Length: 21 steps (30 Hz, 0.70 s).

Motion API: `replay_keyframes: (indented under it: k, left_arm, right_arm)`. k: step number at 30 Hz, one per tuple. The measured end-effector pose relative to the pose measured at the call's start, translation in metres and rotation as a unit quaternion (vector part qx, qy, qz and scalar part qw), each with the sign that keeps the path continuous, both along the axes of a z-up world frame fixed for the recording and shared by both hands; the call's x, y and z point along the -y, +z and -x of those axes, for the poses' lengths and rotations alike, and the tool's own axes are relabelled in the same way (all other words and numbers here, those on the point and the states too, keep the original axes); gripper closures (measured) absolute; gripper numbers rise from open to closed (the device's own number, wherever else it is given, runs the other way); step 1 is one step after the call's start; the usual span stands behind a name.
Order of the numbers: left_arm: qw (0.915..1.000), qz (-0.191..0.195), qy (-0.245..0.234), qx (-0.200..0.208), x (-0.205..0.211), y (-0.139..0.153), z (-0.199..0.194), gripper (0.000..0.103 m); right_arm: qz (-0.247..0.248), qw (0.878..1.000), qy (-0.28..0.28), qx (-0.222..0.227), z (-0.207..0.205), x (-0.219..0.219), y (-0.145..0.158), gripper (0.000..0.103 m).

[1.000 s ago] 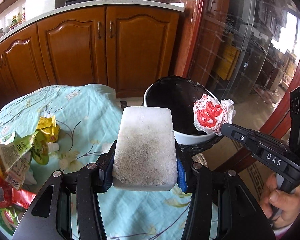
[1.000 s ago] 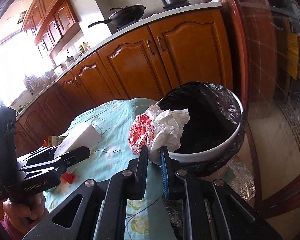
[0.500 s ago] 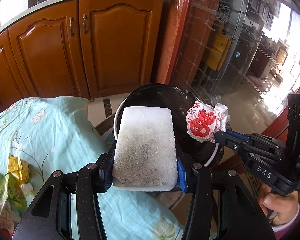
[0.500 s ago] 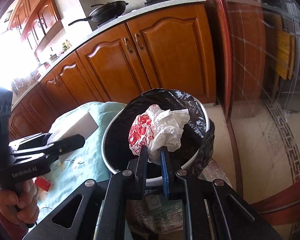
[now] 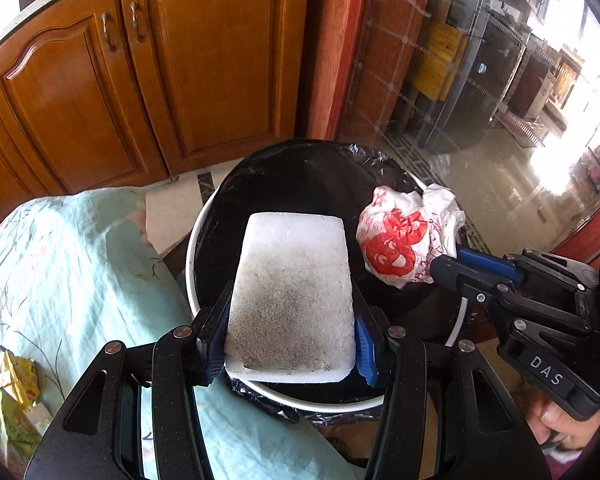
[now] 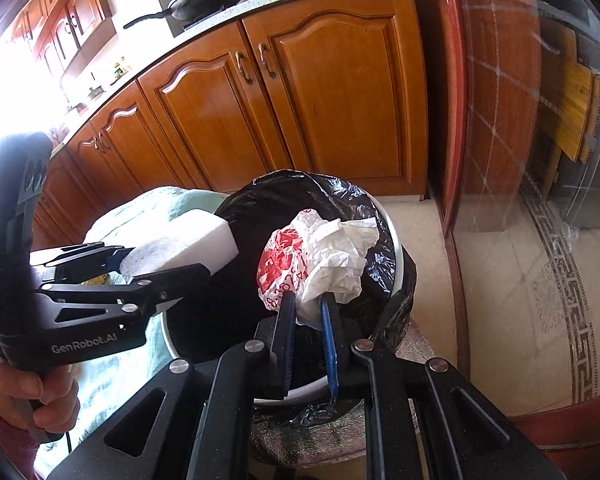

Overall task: Collect trash
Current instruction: 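Open both tools to drop the items into the bin, then move both open tools back over the trash on the table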

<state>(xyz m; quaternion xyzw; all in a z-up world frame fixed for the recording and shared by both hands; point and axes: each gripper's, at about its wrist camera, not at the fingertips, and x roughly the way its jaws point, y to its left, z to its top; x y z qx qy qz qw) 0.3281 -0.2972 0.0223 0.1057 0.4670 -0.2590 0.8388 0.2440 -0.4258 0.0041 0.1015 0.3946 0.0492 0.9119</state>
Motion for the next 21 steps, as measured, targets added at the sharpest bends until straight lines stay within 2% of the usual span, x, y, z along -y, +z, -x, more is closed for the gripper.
replay_keyframes:
  k: [2,6,13,18,21]
  left_arm:
    - [1.0000,-0.004,0.001,-0.005,0.000,-0.004,-0.001,0.051]
    - [1.0000,-0.002,0.007,-0.006,-0.005,-0.006,-0.001,0.041]
    - [0.9985,0.042,0.034,0.010,-0.035,0.001,0.016,0.039]
    - [0.9924,0.092,0.080,0.018,-0.080,0.002,0.041,0.033]
    - [0.9875,0.111,0.109,0.023,-0.108,0.003,0.059,0.031]
  right_arm:
    - [-0.001,1.000,-0.001,-0.003,-0.002,0.000,-0.001,0.086]
    - [-0.009,1.000,-0.006,-0.004,-0.003,0.003,-0.002,0.078]
    - [-0.032,0.999,-0.016,0.013,0.008,0.006,-0.001,0.071]
    - [-0.068,0.996,-0.026,0.043,0.027,0.002,0.000,0.036]
    - [-0.092,0.994,-0.027,0.055,0.037,-0.007,0.000,0.023]
